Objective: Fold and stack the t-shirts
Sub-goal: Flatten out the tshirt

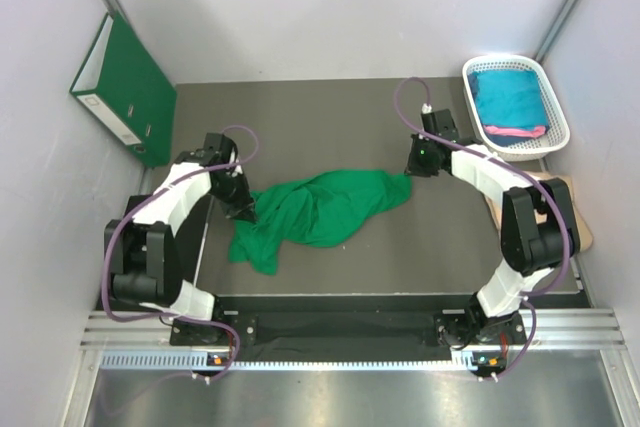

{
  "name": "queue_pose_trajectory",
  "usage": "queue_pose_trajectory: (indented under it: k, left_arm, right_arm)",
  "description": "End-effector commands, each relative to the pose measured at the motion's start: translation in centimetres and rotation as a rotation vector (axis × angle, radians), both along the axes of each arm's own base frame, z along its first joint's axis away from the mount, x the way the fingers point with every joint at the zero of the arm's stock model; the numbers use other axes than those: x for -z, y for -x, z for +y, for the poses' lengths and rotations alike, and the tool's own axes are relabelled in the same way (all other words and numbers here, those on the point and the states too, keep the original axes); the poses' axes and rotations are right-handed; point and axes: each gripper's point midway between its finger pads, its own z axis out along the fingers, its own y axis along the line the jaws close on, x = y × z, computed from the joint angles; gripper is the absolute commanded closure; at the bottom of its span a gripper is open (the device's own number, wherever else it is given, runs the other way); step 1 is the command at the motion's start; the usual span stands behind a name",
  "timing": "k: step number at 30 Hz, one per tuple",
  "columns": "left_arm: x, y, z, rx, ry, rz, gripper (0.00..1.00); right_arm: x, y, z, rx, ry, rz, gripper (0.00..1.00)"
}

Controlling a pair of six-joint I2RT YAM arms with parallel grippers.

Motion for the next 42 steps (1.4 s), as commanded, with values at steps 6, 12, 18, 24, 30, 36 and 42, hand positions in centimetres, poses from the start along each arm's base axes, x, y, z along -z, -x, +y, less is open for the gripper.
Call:
queue_pose_trajectory:
  k: [6, 12, 18, 24, 30, 36, 42]
  left_arm:
    - [-13.0, -7.9, 1.9, -0.091, -0.106, -0.412, 1.00]
    - [-18.1, -11.9, 2.2, -0.157, -0.091, -0.584, 1.00]
    - [-25.9, -15.8, 2.7, -0.202, -0.091, -0.792, 1.00]
    - [-36.8, -15.6, 4.8, -0.252, -0.160, -1.086, 1.00]
    - [-47.2, -9.1, 7.5, -0.321, -0.244, -1.394, 1.00]
    - [-51.8, -1.4, 8.1, -0.304, -0.241, -1.552, 1.00]
    - [-55.1, 6.7, 8.9, -0.325, -0.231, -1.709, 1.00]
  right_arm:
    - [-10.6, -2.2, -0.3, -0.010, -0.026, -0.246, 1.00]
    - [-17.9, -2.9, -1.4, 0.001, -0.011, -0.406, 1.00]
    - [-25.7, -2.5, -3.2, 0.032, 0.043, -0.579, 1.00]
    - [-36.2, 1.6, -5.3, 0.065, 0.043, -0.840, 1.00]
    - [-45.8, 10.3, -8.6, 0.127, 0.034, -1.122, 1.00]
    - [-50.5, 19.8, -11.7, 0.182, 0.026, -1.310, 1.00]
    - [-52.8, 27.7, -14.3, 0.226, 0.013, -1.438, 1.00]
